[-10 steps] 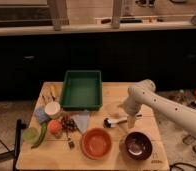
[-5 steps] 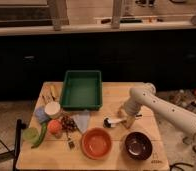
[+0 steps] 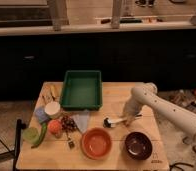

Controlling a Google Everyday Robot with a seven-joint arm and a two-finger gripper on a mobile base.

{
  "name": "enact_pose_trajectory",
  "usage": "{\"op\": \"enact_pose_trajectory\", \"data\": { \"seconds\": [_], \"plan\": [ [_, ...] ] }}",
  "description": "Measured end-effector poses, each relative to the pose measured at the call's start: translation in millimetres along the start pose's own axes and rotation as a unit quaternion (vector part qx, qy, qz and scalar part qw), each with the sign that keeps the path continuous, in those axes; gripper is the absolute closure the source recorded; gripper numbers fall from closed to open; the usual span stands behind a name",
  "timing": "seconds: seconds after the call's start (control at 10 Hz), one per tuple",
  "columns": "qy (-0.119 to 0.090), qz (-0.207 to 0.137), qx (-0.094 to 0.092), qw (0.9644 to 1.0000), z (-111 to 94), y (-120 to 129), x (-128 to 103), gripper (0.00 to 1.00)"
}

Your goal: Wipe red bowl with brush

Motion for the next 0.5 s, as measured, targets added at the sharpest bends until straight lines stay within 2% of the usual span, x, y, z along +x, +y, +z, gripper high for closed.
{"op": "enact_pose_trajectory", "data": {
  "seconds": [0.1,0.3,0.5],
  "plan": [
    [0.002,-0.001,0.0,1.0,-1,0,1,1.0],
    [0.0,0.0,0.001,1.0,-3,-2,1,1.0],
    [0.005,0.002,0.012,0.9999,-28,-7,16,1.0]
  ]
}}
